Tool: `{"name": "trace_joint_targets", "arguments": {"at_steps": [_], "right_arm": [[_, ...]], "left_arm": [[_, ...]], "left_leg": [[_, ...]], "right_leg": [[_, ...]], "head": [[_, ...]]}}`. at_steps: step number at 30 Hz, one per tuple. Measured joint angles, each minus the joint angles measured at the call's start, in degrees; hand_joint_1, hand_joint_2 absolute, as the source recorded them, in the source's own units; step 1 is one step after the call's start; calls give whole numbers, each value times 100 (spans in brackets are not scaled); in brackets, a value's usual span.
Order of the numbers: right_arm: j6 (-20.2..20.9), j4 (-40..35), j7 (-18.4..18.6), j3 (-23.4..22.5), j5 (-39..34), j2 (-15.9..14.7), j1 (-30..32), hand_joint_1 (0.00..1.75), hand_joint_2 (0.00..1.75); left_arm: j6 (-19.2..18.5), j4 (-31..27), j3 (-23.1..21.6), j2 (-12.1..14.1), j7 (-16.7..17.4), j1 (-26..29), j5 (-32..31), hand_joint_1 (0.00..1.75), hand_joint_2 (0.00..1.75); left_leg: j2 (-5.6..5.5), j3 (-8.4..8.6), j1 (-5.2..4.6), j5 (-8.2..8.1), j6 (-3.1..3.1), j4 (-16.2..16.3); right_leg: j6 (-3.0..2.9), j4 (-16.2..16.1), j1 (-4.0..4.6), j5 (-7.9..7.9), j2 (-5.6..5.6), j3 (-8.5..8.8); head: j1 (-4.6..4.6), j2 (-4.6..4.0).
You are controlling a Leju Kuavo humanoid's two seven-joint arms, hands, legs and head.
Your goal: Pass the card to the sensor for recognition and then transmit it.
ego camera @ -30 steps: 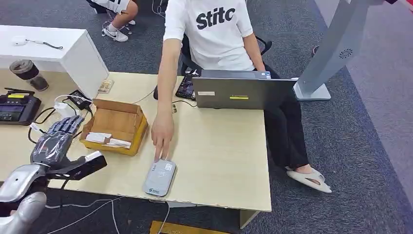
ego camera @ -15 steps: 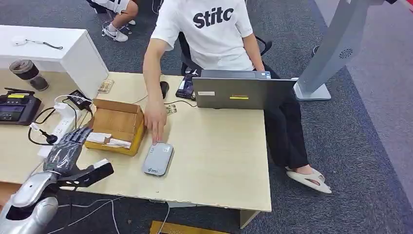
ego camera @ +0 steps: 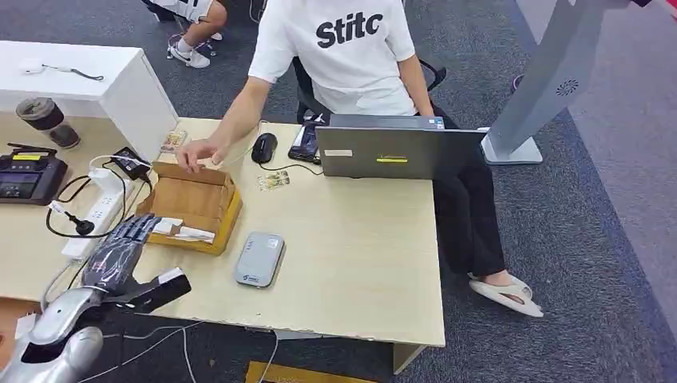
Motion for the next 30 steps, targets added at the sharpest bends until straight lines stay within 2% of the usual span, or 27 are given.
{"name": "trace_joint_targets", "arguments": {"at_steps": [30], "right_arm": [[26, 24, 66, 144, 103, -2, -70, 0, 175]], "left_arm": [[11, 671, 35, 37, -168, -419, 101, 3, 175]], "left_leg": [[0, 0, 0, 0, 0, 0]], "right_leg": [[0, 1, 0, 0, 0, 0]], "head": [[2, 0]]}}
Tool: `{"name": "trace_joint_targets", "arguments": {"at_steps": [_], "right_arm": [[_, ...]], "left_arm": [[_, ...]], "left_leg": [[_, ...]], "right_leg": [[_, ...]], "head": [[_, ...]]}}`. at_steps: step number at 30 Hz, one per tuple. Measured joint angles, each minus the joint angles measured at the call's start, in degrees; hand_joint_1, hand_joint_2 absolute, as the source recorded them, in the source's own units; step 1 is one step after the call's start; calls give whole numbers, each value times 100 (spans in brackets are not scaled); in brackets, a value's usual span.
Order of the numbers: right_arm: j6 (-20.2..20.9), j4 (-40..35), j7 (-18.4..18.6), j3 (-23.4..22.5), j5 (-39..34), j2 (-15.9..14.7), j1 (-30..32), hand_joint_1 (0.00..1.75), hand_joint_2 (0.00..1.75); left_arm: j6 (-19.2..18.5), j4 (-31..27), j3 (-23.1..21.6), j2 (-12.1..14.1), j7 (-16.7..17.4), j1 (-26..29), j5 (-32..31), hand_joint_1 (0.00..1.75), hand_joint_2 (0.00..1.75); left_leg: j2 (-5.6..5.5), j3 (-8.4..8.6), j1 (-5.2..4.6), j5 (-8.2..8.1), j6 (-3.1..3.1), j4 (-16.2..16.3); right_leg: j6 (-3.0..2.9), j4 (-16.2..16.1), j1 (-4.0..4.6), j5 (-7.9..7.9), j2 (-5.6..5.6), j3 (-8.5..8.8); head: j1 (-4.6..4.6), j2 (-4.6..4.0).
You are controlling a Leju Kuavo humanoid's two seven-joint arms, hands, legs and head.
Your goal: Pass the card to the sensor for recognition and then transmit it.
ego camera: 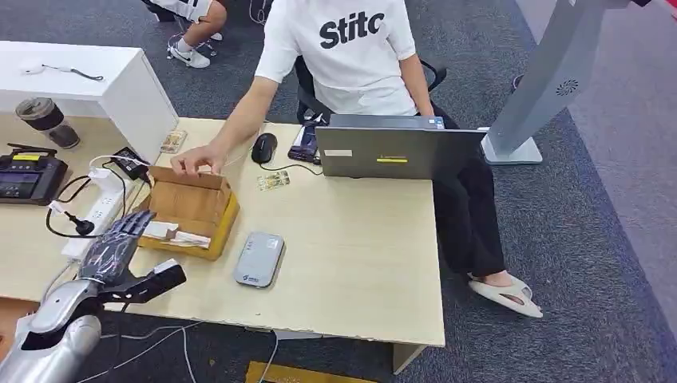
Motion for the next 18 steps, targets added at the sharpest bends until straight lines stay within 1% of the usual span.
{"name": "trace_joint_targets", "arguments": {"at_steps": [7, 9, 11, 15, 18], "right_arm": [[22, 0, 0, 35, 57, 0, -15, 0, 175], [35, 0, 2, 63, 90, 0, -26, 0, 175], [46, 0, 4, 85, 92, 0, -34, 0, 175], [61, 0, 17, 101, 92, 0, -55, 0, 175], [85, 0, 22, 116, 96, 0, -74, 0, 175]], "left_arm": [[-2, 120, 24, 17, -42, -69, 59, 2, 175], [-2, 195, 24, 17, -85, -139, 59, 5, 175], [4, 280, 24, 13, -140, -234, 42, 5, 175], [7, 417, 13, -28, -183, -454, -39, 0, 175], [11, 524, -33, -92, -188, -630, -92, 0, 175]], "left_leg": [[-1, 0, 0, 0, 0, 0], [-1, 0, 0, 0, 0, 0], [-1, 0, 0, 0, 0, 0], [-1, 1, 0, 1, 0, 0], [-1, 1, 0, 1, 0, 1]], "right_leg": [[0, 0, 0, 0, 0, 0], [0, 0, 0, 0, 0, 0], [0, 0, 0, 0, 0, 0], [1, 0, 0, 1, 0, 0], [2, 0, 0, 2, 0, -1]], "head": [[0, 0], [0, 0], [0, 0], [0, 0], [-2, 0]]}}
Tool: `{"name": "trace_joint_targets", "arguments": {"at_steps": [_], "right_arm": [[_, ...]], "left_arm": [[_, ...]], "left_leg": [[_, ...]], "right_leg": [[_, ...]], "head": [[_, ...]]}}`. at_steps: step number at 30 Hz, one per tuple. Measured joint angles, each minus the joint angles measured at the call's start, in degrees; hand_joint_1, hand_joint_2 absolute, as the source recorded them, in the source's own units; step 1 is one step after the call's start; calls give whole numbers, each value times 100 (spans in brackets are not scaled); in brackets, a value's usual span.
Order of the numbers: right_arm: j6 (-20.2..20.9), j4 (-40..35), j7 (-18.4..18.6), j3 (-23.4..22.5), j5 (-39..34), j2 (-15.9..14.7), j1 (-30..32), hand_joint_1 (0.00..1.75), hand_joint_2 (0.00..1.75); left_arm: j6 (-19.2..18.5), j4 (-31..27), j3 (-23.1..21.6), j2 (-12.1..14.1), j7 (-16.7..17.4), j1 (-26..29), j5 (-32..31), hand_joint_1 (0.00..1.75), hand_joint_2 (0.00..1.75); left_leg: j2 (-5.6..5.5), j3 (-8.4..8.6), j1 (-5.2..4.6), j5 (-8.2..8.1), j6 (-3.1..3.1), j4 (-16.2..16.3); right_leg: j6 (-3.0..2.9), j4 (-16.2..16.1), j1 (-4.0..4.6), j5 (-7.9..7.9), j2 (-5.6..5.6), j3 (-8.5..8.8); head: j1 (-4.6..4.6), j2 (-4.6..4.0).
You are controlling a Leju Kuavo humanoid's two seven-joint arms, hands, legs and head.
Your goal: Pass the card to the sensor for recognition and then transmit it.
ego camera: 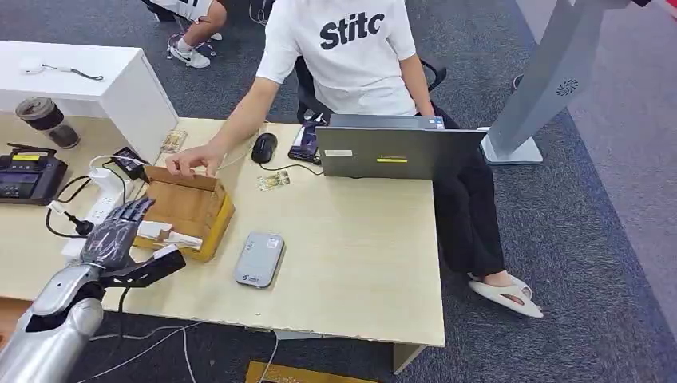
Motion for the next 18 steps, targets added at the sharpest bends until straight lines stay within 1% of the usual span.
{"name": "trace_joint_targets", "arguments": {"at_steps": [7, 15, 16, 17, 18], "right_arm": [[0, 2, 15, 81, 0, 0, -25, 0, 175], [0, 2, 35, 118, 0, 0, -24, 0, 175], [0, 2, 37, 120, 0, 0, -25, 0, 175], [0, 2, 39, 125, 0, 0, -27, 0, 175], [0, 2, 39, 125, 0, 0, -30, 0, 175]], "left_arm": [[-15, 149, -290, -242, -20, -383, -44, 0, 175], [-118, 199, -584, -370, -44, -546, 33, 0, 175], [-131, 204, -632, -372, -46, -565, 59, 7, 175], [-140, 206, -677, -374, -52, -574, 78, 61, 175], [-160, 206, -698, -378, -55, -577, 96, 145, 175]], "left_leg": [[0, 0, -1, 0, 0, 0], [1, 0, -1, 0, 0, 1], [1, 0, -1, 0, 0, 1], [1, 0, -1, 0, 0, 1], [2, 0, -1, 0, 0, 1]], "right_leg": [[1, 0, -1, 1, 1, 0], [1, -1, 0, 1, 2, -2], [1, -1, 0, 0, 2, -1], [1, 0, 0, 0, 2, -1], [1, 0, 0, 1, 3, -1]], "head": [[2, 0], [0, 0], [2, 0], [2, 0], [2, 0]]}}
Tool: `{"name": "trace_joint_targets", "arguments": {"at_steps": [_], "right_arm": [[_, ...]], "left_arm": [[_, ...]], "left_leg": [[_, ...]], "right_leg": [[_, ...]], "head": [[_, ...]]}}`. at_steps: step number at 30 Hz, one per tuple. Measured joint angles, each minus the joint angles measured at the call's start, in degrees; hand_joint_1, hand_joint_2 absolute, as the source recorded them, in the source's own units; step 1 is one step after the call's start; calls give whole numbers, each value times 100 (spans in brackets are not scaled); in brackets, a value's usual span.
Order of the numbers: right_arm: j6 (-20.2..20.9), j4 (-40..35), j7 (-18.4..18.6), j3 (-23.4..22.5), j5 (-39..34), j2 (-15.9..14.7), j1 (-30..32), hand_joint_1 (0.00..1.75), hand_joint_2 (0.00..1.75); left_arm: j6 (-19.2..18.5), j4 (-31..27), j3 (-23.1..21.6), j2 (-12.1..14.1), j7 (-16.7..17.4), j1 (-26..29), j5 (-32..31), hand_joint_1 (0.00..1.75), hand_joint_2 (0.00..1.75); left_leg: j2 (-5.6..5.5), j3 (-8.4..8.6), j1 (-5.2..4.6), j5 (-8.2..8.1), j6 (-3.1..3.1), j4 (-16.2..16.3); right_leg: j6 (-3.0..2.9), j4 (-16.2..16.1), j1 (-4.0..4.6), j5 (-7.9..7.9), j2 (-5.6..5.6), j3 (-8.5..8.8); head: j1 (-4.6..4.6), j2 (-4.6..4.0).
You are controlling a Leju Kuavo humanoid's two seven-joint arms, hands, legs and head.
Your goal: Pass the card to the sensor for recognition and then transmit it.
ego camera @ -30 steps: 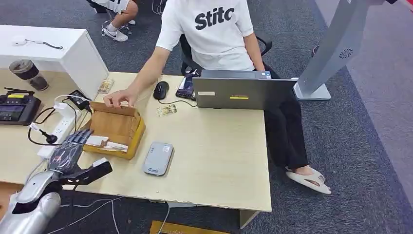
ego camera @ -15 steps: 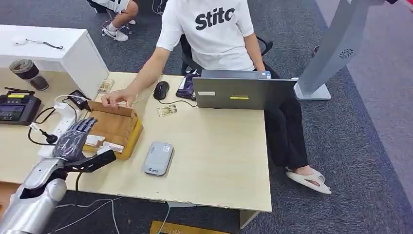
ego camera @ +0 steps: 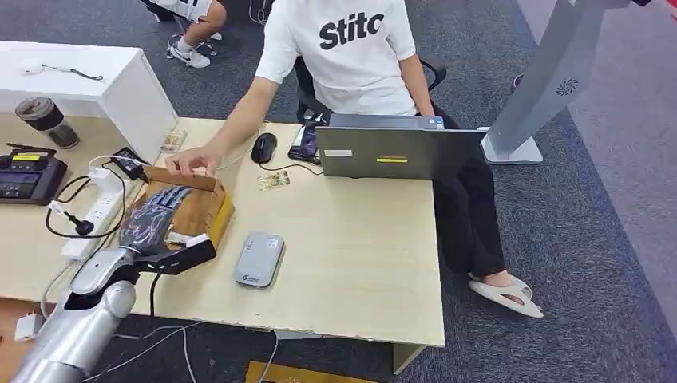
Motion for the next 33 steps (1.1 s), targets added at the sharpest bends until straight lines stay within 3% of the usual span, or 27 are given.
{"name": "trace_joint_targets", "arguments": {"at_steps": [8, 14, 15, 16, 17, 33], "right_arm": [[11, 0, 42, 13, -9, -2, 3, 0, 175], [9, 2, 52, 48, -9, -2, 3, 0, 175], [9, 2, 55, 52, -9, -2, 3, 0, 175], [7, 2, 55, 59, -9, -2, 3, 0, 175], [7, 2, 55, 68, -9, -2, 3, 0, 175], [-11, 4, 52, 127, -35, -2, 4, 0, 175]], "left_arm": [[-511, 20, -216, 144, -103, -88, 446, 159, 175], [-677, 20, -291, 405, -50, -108, 612, 147, 175], [-680, 20, -297, 444, -44, -113, 625, 117, 175], [-688, 20, -306, 485, -39, -121, 638, 42, 175], [-695, 20, -310, 505, -35, -129, 645, 0, 175], [-354, 20, -398, 623, 280, -174, 278, 0, 175]], "left_leg": [[3, 0, 0, 0, 0, 0], [3, 0, 1, 0, 0, 0], [3, 0, 1, 0, 0, 0], [3, 0, 1, 0, 0, 0], [3, 0, 1, 0, 0, 0], [2, -1, 1, 0, 0, 0]], "right_leg": [[0, 1, 0, 0, 4, -1], [0, 1, 0, 0, 4, -1], [0, 1, 1, 0, 4, -1], [0, 1, 1, 0, 4, -1], [0, 1, 1, 0, 3, -1], [0, 1, 1, 0, 2, -1]], "head": [[0, 0], [0, 0], [0, 0], [0, 0], [-2, 0], [0, 0]]}}
